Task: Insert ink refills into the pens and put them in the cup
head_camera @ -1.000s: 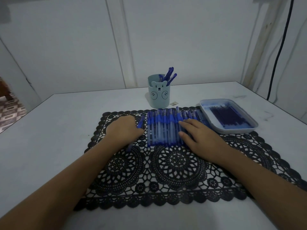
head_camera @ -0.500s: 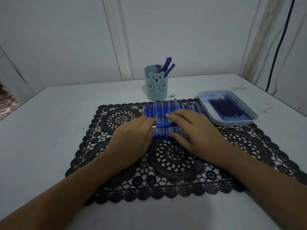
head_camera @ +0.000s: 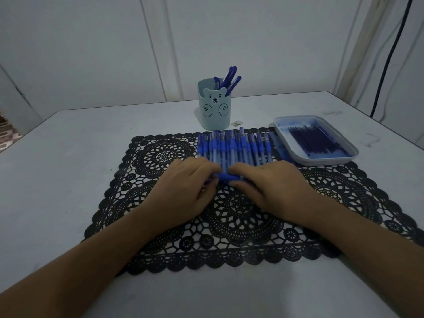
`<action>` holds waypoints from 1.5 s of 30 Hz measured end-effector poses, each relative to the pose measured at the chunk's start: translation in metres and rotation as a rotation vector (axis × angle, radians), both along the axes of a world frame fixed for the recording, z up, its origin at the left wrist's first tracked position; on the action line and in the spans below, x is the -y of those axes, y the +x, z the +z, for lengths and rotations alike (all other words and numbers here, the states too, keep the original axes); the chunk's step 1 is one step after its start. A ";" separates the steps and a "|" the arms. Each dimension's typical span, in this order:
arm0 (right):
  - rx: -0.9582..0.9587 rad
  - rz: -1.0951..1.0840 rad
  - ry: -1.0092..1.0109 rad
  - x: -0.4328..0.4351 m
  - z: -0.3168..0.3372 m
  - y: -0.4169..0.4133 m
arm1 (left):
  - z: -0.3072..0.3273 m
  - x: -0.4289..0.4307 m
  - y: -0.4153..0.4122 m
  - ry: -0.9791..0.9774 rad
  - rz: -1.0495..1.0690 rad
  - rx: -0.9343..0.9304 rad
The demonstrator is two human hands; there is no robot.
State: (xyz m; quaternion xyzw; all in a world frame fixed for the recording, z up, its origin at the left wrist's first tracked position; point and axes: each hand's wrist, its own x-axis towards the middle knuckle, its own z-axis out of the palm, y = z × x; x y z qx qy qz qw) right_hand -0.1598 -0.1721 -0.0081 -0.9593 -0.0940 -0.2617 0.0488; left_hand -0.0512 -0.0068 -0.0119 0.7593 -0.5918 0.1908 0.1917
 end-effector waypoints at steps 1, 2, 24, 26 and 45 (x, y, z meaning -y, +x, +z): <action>0.003 0.007 0.014 0.001 0.001 -0.001 | 0.000 -0.001 0.000 0.000 0.002 -0.005; -0.008 0.006 0.032 0.001 0.002 -0.001 | 0.001 -0.001 0.000 0.002 0.005 -0.006; -0.182 -0.169 0.387 -0.002 0.015 -0.014 | 0.004 0.000 0.003 -0.060 0.134 -0.109; -0.075 -0.247 0.536 -0.001 0.019 -0.014 | 0.005 0.000 0.002 -0.075 0.100 -0.087; -0.235 -0.077 0.718 -0.004 0.019 -0.014 | 0.003 -0.002 -0.004 -0.110 -0.051 -0.027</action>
